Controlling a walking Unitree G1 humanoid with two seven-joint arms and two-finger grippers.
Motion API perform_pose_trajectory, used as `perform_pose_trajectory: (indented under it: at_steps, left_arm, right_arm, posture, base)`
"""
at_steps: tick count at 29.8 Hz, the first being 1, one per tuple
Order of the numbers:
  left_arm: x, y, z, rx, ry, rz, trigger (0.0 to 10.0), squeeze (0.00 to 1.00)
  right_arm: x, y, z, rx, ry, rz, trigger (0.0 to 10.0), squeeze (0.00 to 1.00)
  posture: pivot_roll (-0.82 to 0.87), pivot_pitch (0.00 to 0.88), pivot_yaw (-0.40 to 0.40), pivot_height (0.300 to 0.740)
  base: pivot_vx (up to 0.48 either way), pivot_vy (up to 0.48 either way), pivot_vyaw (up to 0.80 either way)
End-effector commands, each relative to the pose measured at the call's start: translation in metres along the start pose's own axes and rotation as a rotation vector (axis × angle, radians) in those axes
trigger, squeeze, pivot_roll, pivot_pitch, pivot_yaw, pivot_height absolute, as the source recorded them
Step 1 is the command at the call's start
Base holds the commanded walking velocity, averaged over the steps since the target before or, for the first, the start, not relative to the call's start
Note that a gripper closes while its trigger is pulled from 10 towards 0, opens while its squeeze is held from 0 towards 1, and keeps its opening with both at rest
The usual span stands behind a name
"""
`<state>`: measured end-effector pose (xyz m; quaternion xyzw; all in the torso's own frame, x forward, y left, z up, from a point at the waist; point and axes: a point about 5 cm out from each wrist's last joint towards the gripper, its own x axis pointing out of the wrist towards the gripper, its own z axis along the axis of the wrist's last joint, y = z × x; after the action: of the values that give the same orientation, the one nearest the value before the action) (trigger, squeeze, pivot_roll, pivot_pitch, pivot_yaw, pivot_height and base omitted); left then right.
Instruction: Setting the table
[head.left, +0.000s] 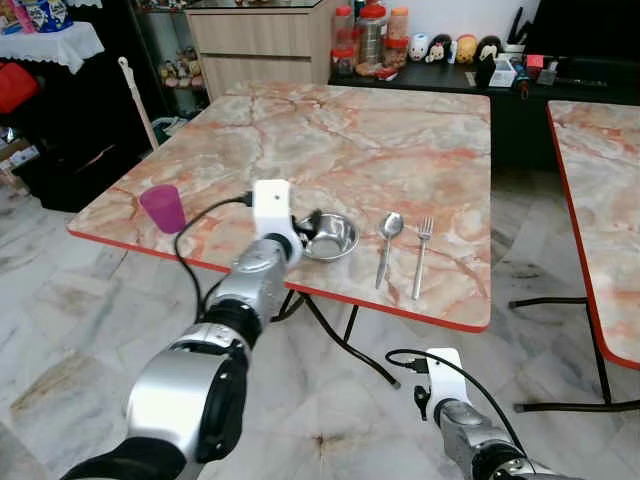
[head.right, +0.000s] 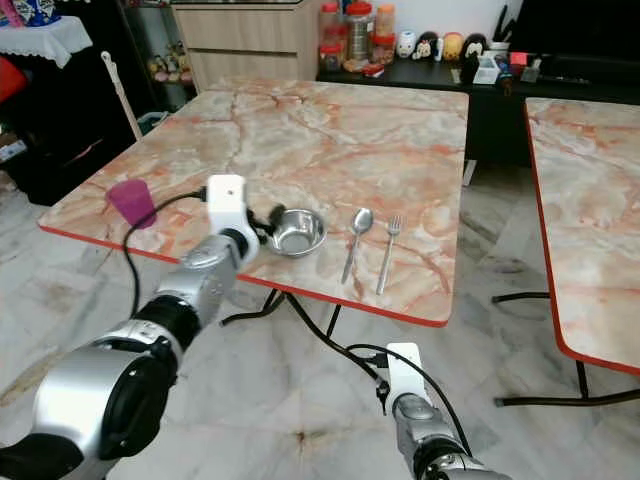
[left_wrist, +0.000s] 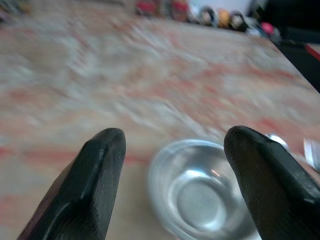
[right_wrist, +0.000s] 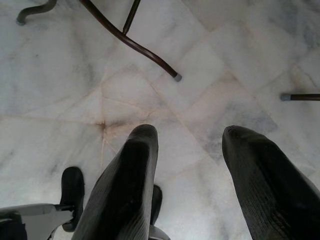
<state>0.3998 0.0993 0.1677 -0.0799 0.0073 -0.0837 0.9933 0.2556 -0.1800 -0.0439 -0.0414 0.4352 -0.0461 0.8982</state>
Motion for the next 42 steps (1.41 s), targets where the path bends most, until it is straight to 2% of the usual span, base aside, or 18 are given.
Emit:
perform_pose_trajectory:
  at_steps: [1, 4, 5, 6, 7, 8, 9, 11, 13, 17, 22, 28, 31, 34, 37, 40, 41, 42]
  left_arm:
    - [-0.004, 0.023, 0.015, 0.025, -0.112, 0.069, 10.0, 0.00]
    - [-0.021, 0.073, 0.024, 0.067, -0.218, 0.240, 10.0, 0.00]
    - [-0.021, 0.073, 0.024, 0.067, -0.218, 0.240, 10.0, 0.00]
    - [-0.033, 0.099, 0.023, 0.076, -0.243, 0.332, 10.0, 0.00]
    - [-0.033, 0.099, 0.023, 0.076, -0.243, 0.332, 10.0, 0.00]
    - [-0.046, 0.122, 0.020, 0.086, -0.256, 0.409, 10.0, 0.00]
    - [-0.051, 0.129, 0.019, 0.088, -0.260, 0.432, 10.0, 0.00]
    - [-0.052, 0.129, 0.018, 0.088, -0.261, 0.433, 10.0, 0.00]
    - [-0.064, 0.144, 0.013, 0.097, -0.254, 0.480, 10.0, 0.00]
    - [-0.067, 0.144, 0.007, 0.098, -0.238, 0.483, 10.0, 0.00]
    - [-0.066, 0.137, -0.001, 0.095, -0.219, 0.459, 10.0, 0.00]
    - [-0.066, 0.135, -0.004, 0.086, -0.210, 0.457, 10.0, 0.00]
    - [-0.066, 0.133, -0.004, 0.082, -0.210, 0.444, 10.0, 0.00]
    - [-0.066, 0.131, -0.008, 0.081, -0.203, 0.431, 10.0, 0.00]
    - [-0.067, 0.131, -0.009, 0.077, -0.203, 0.429, 10.0, 0.00]
    - [-0.068, 0.130, -0.010, 0.075, -0.206, 0.429, 10.0, 0.00]
    - [-0.070, 0.130, -0.010, 0.087, -0.211, 0.426, 10.0, 0.00]
    - [-0.070, 0.131, -0.010, 0.088, -0.213, 0.424, 10.0, 0.00]
  right_arm:
    - [0.000, 0.002, 0.000, 0.010, -0.005, -0.002, 10.0, 0.00]
    - [0.000, 0.002, 0.000, 0.002, -0.005, 0.007, 10.0, 0.00]
    - [0.000, 0.002, 0.000, 0.002, -0.005, 0.007, 10.0, 0.00]
    - [0.000, 0.002, 0.001, 0.002, -0.010, 0.012, 10.0, 0.00]
    - [0.000, 0.002, 0.001, 0.002, -0.010, 0.012, 10.0, 0.00]
    - [0.000, 0.002, 0.001, -0.002, -0.008, 0.013, 10.0, 0.00]
    - [0.000, 0.001, 0.001, -0.004, -0.007, 0.013, 10.0, 0.00]
    - [0.000, 0.001, 0.001, -0.004, -0.007, 0.013, 10.0, 0.00]
    - [0.000, -0.002, -0.002, -0.052, 0.050, -0.009, 10.0, 0.00]
    - [0.000, -0.002, -0.002, -0.043, 0.043, -0.014, 10.0, 0.00]
    - [0.000, -0.004, -0.001, -0.058, 0.035, -0.007, 10.0, 0.00]
    - [0.000, -0.005, 0.000, -0.072, 0.030, -0.012, 10.0, 0.00]
    - [0.000, -0.007, 0.004, -0.157, 0.011, -0.009, 10.0, 0.00]
    - [0.000, -0.008, 0.004, -0.113, 0.007, -0.019, 10.0, 0.00]
    - [0.000, -0.008, 0.005, -0.117, -0.001, -0.016, 10.0, 0.00]
    - [0.000, -0.010, 0.007, -0.123, -0.024, -0.039, 10.0, 0.00]
    - [0.000, -0.011, 0.011, -0.159, -0.078, -0.051, 10.0, 0.00]
    - [-0.001, -0.011, 0.013, -0.145, -0.110, -0.061, 10.0, 0.00]
  posture:
    - [-0.02, 0.022, 0.074, 0.740]
    - [-0.01, 0.021, 0.069, 0.740]
    - [-0.01, 0.021, 0.069, 0.740]
    - [0.00, 0.020, 0.065, 0.740]
    - [0.00, 0.020, 0.065, 0.740]
    - [0.00, 0.019, 0.065, 0.740]
    - [0.00, 0.019, 0.065, 0.740]
    - [0.00, 0.019, 0.065, 0.740]
    - [0.00, 0.013, 0.063, 0.740]
    - [-0.01, 0.003, 0.065, 0.740]
    - [-0.01, 0.000, 0.063, 0.740]
    - [-0.01, 0.000, 0.056, 0.740]
    - [0.00, 0.000, 0.055, 0.740]
    - [-0.02, 0.000, 0.052, 0.740]
    - [-0.02, 0.001, 0.049, 0.740]
    - [-0.01, 0.000, 0.047, 0.740]
    - [-0.01, 0.006, 0.047, 0.740]
    - [-0.01, 0.006, 0.047, 0.740]
  base:
    - [0.000, 0.000, 0.00]
    - [0.000, 0.000, -0.58]
    - [0.000, 0.000, -0.63]
    - [0.000, 0.000, -0.61]
    - [0.000, 0.000, -0.61]
    - [0.000, 0.000, -0.61]
    - [0.000, 0.000, -0.61]
    - [0.000, 0.000, -0.61]
    - [0.000, 0.000, -0.27]
    - [0.000, 0.000, 0.00]
    - [0.000, 0.000, 0.00]
    - [0.000, 0.000, 0.00]
    - [0.000, 0.000, 0.00]
    - [0.000, 0.000, 0.00]
    - [0.000, 0.000, 0.00]
    - [0.000, 0.000, 0.00]
    - [0.000, 0.000, 0.00]
    - [0.000, 0.000, 0.00]
